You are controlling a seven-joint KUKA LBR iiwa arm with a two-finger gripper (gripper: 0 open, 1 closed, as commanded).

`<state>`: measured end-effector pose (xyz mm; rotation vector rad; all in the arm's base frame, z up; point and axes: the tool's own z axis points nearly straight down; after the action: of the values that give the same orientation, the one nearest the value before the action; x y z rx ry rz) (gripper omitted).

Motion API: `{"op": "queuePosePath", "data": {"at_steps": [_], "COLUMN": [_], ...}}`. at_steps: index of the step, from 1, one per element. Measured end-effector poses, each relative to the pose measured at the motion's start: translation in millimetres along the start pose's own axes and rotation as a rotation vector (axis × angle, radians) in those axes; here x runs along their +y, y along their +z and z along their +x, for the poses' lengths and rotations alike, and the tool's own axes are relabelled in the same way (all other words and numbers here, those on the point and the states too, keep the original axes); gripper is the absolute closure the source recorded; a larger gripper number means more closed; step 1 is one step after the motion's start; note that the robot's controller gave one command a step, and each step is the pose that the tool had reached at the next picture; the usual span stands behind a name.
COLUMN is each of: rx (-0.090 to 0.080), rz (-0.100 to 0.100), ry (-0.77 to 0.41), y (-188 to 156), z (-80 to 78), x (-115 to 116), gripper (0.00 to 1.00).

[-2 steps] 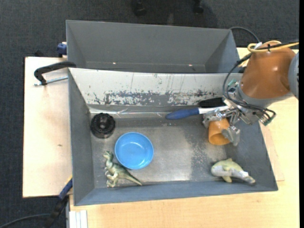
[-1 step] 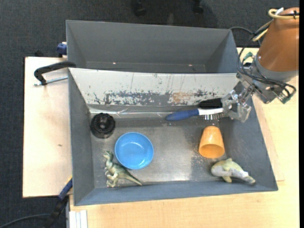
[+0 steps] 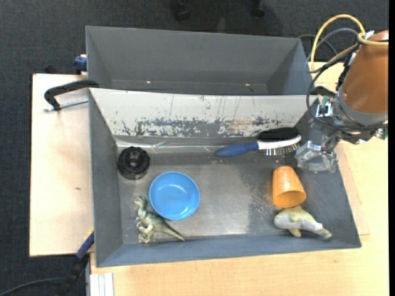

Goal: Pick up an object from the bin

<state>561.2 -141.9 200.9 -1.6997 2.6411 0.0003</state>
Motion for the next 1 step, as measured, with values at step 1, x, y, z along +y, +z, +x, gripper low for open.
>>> {"op": "queuePosePath", "data": {"at_steps": [1], "rx": [-0.002], "rz": [0.0], "ry": [0.0], "y": [-0.2], "z": [-1.0], "x": [-0.1], "gripper": [0.0]}}
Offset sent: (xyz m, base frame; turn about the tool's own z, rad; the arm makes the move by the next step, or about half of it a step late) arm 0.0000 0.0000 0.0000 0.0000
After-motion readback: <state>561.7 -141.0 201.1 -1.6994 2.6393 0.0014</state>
